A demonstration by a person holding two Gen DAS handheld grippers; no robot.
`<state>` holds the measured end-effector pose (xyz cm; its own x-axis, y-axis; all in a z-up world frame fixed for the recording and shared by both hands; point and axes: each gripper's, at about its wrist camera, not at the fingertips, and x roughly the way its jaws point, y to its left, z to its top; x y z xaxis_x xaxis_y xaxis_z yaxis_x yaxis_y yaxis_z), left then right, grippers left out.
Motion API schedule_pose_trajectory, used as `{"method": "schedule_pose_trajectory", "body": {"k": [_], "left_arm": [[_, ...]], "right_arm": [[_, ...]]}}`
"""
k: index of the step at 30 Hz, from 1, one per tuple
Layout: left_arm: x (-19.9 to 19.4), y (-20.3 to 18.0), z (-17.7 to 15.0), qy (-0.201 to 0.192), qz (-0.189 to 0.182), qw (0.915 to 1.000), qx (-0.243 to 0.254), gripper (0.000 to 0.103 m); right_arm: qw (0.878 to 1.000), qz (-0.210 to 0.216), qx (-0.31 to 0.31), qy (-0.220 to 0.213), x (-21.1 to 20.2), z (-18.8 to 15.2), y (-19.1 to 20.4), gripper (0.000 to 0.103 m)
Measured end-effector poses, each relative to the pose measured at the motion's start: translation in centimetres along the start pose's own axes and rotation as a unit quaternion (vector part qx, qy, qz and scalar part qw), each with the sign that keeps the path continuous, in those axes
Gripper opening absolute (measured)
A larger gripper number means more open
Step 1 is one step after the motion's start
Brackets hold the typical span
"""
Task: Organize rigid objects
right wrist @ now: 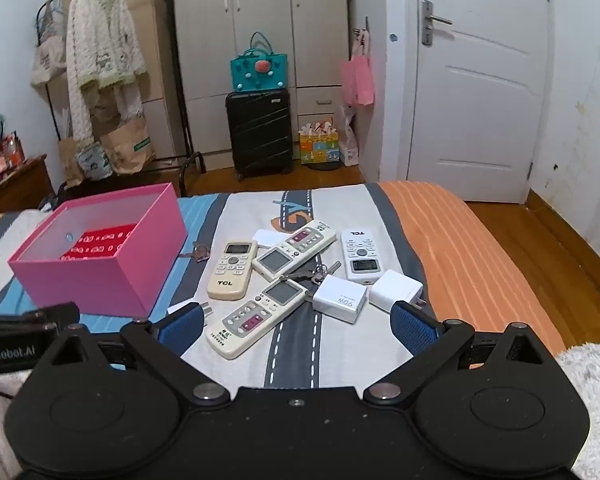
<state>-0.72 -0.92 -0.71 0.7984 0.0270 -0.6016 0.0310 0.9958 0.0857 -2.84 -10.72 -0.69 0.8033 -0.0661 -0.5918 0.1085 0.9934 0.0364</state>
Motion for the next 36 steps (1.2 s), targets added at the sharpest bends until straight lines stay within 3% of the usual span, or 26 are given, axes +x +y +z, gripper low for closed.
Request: {"method": "schedule_pose_trajectory", "body": {"k": [4,21,36], "left_arm": [[0.1,0.1,-0.4,-0.010,0.000,0.9999,-0.004,0.103],[1.3,0.3,-0.9,0.019,-0.036,0.9989,-0.023,0.103],[1.7,0.4,-1.0,0.028,-0.041,0.9983,-0.031,0.103]], "right_arm": [[1.000,0.004,0.007,0.000,0.0,-0.2,-0.5,0.101],[1.000,0.008,-0.020,-0.008,0.0,-0.6,-0.2,0.101],[1.000,0.001,-0.023,-0.004,0.5,-0.8,-0.5,0.101]]}}
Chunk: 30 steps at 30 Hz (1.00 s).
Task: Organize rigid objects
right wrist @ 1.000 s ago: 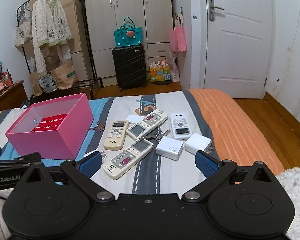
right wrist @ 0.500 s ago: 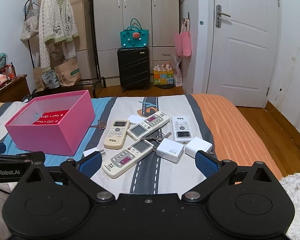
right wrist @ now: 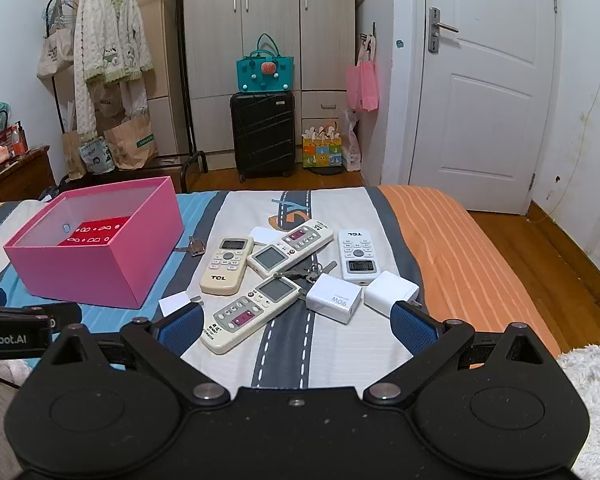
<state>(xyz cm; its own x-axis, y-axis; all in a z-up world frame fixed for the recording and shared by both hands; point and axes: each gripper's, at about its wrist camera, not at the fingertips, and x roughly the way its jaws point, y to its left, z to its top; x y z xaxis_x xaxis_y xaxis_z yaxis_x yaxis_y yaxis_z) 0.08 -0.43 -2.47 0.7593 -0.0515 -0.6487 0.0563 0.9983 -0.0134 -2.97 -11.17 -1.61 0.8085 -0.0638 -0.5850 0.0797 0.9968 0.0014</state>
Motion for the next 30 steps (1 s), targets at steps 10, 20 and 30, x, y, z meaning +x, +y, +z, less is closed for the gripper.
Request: {"method": "schedule_pose_trajectory", "body": {"k": [10,20,30], "left_arm": [[0.15,-0.02,-0.08,0.002,-0.002,1.0000,-0.001,0.103],[0.54,-0.07,-0.09,0.020,-0.012,0.9997,-0.012,0.103],[0.19,0.08,0.25,0.022,-0.017,0.9995,-0.016,0.103]], "right_arm": [[1.000,-0.004,-0.005,-0.006,-0.31,0.01,0.09,0.101],[1.000,-0.001,-0.008,-0.001,-0.07,-0.12,0.11,0.101],[1.000,0.002,-0.012,-0.001,-0.10,-0.17,0.24,0.101]]}}
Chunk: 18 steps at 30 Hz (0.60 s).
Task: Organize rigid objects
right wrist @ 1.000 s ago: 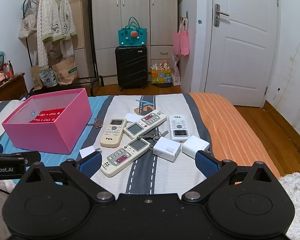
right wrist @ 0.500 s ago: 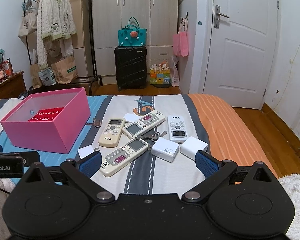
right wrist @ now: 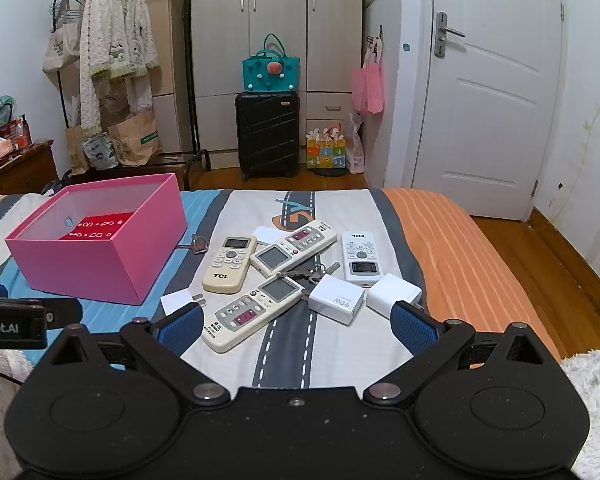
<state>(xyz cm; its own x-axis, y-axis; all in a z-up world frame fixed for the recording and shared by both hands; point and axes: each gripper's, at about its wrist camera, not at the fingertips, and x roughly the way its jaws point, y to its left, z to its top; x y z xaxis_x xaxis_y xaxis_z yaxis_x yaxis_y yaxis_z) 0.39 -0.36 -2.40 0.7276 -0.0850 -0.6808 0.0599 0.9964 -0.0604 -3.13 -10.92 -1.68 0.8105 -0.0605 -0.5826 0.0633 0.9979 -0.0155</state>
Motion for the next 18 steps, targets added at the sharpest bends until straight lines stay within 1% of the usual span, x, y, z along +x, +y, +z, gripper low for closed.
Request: {"method": "schedule_pose_trajectory", "body": {"k": [12,18], "left_arm": [[-0.14,0.07,0.23,0.011,-0.004,0.9999,-0.008,0.103],[-0.21,0.85,0.64,0.021,-0.002,0.9997,-0.014,0.103]], "right_arm": [[1.000,-0.003,0.002,0.006,0.36,-0.04,-0.07,0.101],[1.000,-0.001,0.004,0.010,0.40,-0.12,-0.11,0.101]]}}
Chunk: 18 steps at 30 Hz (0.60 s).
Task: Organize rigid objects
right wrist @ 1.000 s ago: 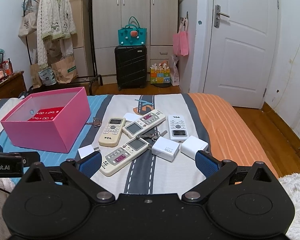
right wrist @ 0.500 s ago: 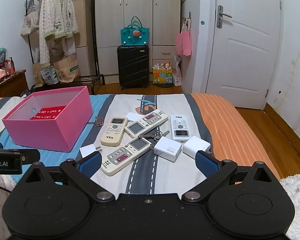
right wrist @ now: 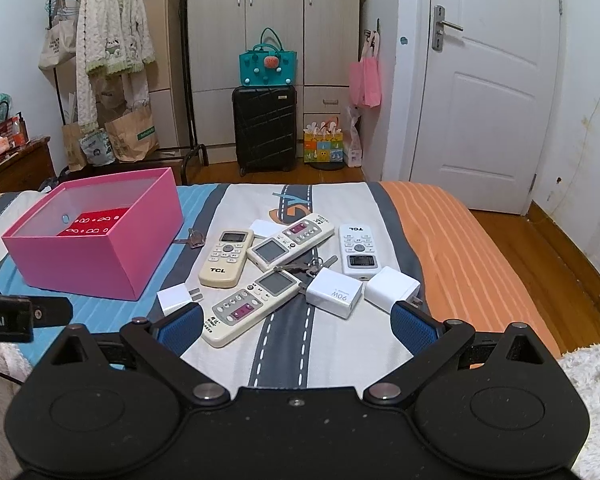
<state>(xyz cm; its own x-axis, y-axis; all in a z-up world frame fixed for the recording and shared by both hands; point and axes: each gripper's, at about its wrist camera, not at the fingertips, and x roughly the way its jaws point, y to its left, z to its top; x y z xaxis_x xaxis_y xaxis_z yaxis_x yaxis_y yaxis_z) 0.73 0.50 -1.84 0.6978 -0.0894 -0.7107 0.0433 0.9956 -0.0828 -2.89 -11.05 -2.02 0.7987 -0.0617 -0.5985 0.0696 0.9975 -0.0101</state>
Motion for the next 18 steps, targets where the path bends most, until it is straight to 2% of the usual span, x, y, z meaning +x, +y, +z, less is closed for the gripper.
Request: {"method": "schedule_pose_trajectory", "body": {"k": [6,11,14,16,18], "left_arm": [[-1.9,1.9,2.0,-0.014,0.009,0.9997,-0.017,0.102],[-3.5,3.4,4.4,-0.029,0.025,0.9992,-0.011,0.102],[-4.2,4.4,6.8,-0.029,0.016,0.9994,-0.004,0.101],[-4.4,5.1,8.9,-0.030,0.004,0.9995,-0.007,0.101],[-4.3,5.8,11.1,-0.025,-0.006,0.9996,-0.006,0.101]], "right_arm": [[1.000,0.002,0.000,-0.003,-0.2,0.6,0.1,0.101],[1.000,0.018,-0.009,-0.011,-0.5,1.5,0.4,0.101],[0.996,0.089,0.012,-0.019,-1.3,2.9,-0.2,0.101],[0.986,0.153,0.055,-0.022,-1.3,4.3,-1.2,0.101],[0.977,0.198,0.075,0.005,-0.3,5.7,-1.6,0.101]]}}
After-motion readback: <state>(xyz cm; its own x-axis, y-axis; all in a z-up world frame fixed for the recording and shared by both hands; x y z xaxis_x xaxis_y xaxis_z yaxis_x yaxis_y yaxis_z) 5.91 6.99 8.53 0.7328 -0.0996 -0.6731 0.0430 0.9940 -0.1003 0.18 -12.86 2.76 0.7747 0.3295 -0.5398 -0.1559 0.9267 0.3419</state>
